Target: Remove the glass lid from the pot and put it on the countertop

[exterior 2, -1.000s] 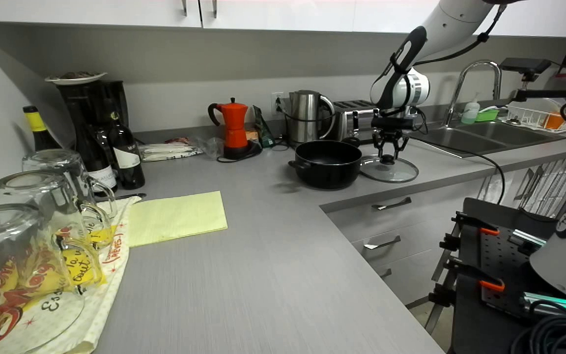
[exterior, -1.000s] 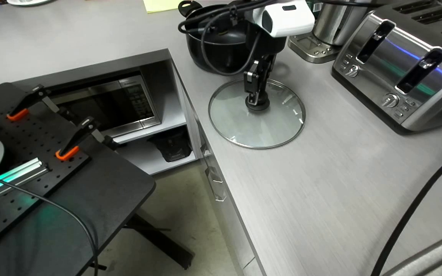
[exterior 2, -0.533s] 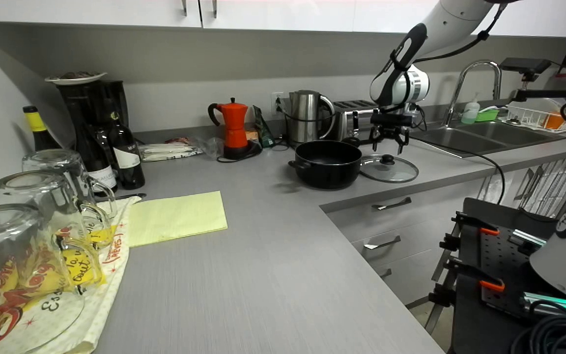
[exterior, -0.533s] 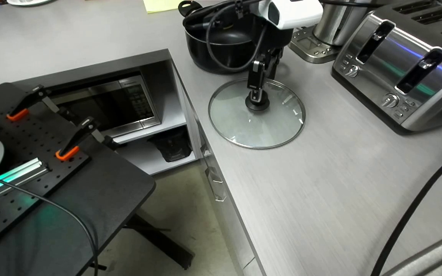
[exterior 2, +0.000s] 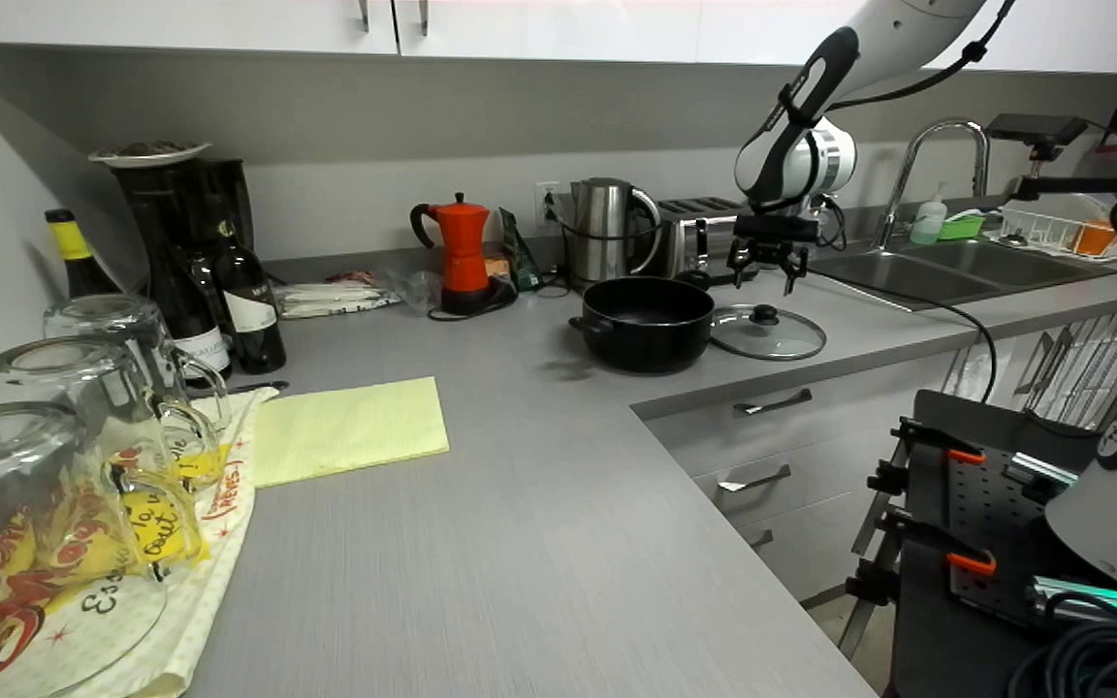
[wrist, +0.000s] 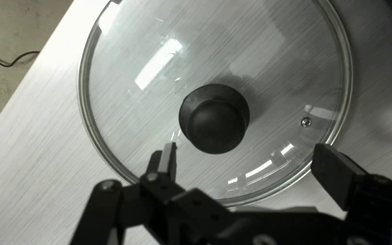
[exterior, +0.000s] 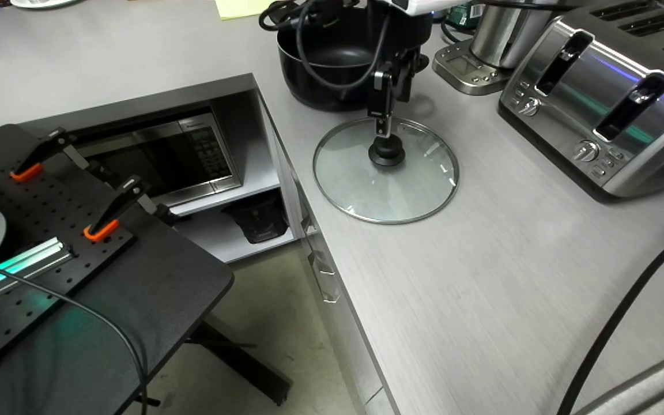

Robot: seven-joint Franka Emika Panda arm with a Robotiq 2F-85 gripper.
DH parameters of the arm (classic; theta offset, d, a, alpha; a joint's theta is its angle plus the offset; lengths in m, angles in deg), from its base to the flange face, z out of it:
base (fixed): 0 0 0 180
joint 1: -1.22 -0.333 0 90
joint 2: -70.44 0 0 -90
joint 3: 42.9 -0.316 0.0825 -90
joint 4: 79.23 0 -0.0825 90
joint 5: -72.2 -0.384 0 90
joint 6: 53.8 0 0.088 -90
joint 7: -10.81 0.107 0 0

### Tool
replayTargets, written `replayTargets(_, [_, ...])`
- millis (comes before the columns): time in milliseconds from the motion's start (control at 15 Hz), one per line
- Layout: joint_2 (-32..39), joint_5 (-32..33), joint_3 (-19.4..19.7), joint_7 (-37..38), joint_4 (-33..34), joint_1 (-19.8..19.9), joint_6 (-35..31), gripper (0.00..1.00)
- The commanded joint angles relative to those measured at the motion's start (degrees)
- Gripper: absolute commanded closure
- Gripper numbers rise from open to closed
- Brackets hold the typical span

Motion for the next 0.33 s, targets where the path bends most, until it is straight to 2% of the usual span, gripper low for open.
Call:
replayTargets(0, [-7.4,3.6,0.8,-2.9,-9.5,-2.8,-5.2,0.0])
replayTargets(267, [-13.3,8.7,1.4,-5.8,-18.0,-5.8,-10.3,0.0])
